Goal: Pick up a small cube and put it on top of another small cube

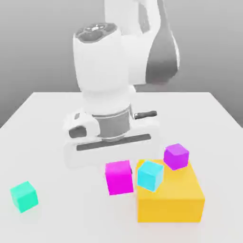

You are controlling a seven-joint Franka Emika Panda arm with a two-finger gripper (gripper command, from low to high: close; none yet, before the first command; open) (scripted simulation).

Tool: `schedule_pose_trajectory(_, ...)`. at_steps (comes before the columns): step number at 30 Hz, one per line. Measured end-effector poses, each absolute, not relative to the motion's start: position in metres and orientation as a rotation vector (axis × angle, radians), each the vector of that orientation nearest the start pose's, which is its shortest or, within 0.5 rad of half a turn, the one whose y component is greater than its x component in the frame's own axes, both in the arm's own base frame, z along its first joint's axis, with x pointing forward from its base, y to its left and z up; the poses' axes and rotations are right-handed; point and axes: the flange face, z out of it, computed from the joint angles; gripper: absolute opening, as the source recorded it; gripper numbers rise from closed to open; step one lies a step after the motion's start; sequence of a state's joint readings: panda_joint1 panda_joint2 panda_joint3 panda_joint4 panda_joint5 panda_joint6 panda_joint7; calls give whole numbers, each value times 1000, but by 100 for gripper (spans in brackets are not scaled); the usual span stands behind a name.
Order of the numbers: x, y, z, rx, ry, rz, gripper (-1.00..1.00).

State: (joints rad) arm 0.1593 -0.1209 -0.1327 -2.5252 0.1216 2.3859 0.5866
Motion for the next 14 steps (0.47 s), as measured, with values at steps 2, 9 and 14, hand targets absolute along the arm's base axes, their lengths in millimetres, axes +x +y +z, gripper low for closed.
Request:
schedule_pose_trajectory(2,429,34,327,-2924,948,61,-100)
schedule_pose_trajectory(9,381,75,305,-3010,888,3,-100)
schedule_pose_trajectory(14,379,76,281,-3012,886,2,100)
